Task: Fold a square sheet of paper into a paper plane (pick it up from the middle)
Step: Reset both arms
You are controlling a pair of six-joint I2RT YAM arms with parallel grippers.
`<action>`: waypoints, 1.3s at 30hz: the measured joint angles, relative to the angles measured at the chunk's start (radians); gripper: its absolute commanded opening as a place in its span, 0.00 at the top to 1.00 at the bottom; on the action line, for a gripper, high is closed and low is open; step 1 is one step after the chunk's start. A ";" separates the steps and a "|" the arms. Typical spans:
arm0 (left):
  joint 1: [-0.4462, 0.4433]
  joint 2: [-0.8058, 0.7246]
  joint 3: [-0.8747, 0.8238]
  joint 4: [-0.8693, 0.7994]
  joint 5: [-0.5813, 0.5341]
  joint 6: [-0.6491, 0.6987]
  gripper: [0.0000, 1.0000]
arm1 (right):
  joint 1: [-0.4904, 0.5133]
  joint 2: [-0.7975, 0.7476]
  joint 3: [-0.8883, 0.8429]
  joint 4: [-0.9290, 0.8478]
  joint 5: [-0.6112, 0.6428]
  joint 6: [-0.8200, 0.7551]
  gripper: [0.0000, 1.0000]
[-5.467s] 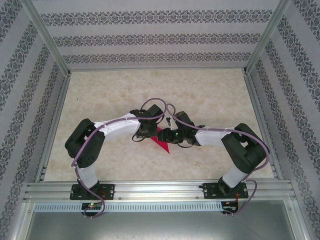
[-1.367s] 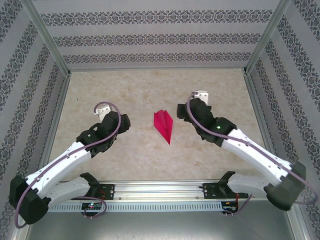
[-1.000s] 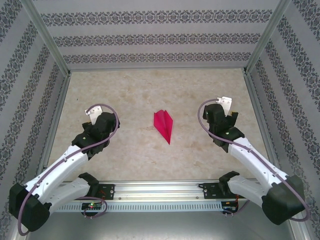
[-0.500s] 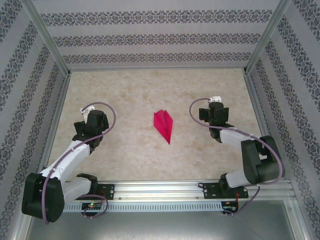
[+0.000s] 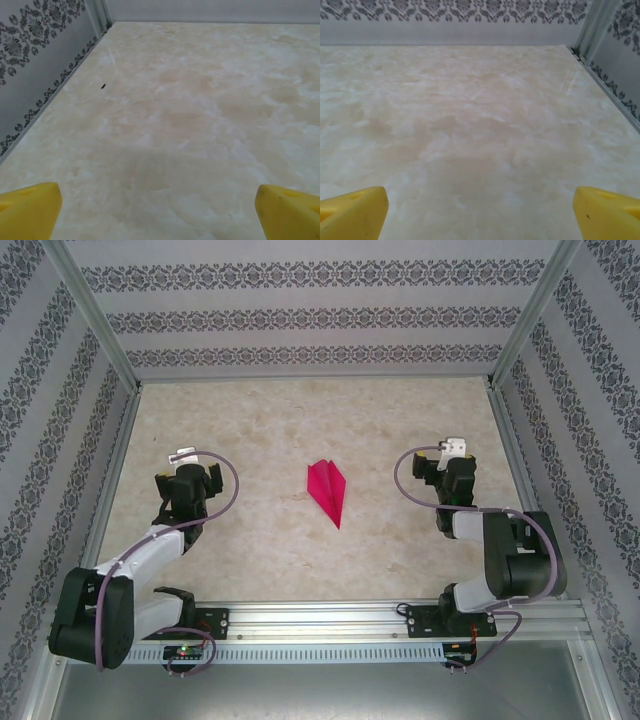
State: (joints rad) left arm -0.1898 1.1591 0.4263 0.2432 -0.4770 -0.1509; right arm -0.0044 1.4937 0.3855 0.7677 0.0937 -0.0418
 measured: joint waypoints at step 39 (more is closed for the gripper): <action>0.096 0.410 -0.037 0.557 0.317 0.148 0.00 | -0.002 0.006 -0.004 0.075 0.047 0.041 0.02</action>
State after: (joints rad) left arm -0.0937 1.5692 0.3897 0.8005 -0.1600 -0.0029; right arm -0.0067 1.5002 0.3817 0.8429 0.1410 -0.0010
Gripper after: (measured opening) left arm 0.999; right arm 0.981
